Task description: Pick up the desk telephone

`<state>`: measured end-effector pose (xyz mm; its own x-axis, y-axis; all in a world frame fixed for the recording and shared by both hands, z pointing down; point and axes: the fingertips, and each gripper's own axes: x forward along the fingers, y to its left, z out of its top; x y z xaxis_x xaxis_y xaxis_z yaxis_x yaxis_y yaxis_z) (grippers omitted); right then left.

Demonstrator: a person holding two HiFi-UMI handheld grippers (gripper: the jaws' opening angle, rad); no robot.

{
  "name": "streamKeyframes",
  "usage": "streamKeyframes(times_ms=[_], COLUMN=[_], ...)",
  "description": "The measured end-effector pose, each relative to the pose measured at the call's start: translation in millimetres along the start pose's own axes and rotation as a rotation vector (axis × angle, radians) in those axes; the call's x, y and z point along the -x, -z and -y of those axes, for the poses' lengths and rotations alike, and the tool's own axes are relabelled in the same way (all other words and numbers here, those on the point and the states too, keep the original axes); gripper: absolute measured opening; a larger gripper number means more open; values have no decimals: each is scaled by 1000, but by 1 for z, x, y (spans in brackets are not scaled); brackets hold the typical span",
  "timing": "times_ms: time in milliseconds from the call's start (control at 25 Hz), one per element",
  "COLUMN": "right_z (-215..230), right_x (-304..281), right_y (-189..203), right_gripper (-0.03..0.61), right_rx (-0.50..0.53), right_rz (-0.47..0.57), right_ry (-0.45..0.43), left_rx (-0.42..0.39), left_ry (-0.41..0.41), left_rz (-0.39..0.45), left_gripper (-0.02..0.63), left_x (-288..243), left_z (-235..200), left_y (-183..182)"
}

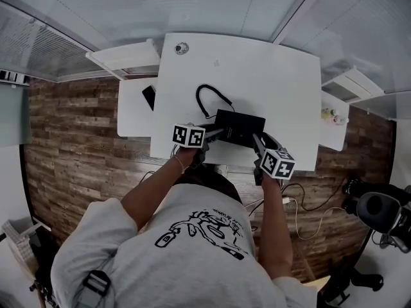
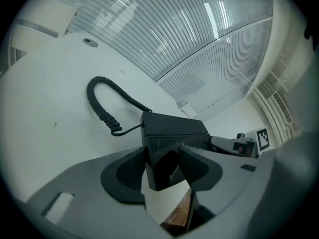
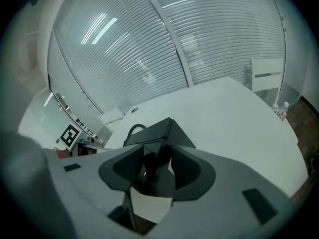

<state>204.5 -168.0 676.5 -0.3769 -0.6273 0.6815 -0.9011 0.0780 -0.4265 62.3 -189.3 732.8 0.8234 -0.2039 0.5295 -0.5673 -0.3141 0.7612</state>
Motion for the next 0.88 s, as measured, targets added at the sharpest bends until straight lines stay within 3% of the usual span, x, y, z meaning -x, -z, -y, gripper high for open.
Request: streamKeyframes(times_ms=[880], right_z=[-46], right_x=[101], right_y=[-74], right_gripper=[164], right_rx=[13], right_rz=[218], right_ry=[-48], left_rx=[-102], left_ry=[10], left_rz=[155], left_gripper=[207], left_x=[66], left_z=[106], left_y=[-47])
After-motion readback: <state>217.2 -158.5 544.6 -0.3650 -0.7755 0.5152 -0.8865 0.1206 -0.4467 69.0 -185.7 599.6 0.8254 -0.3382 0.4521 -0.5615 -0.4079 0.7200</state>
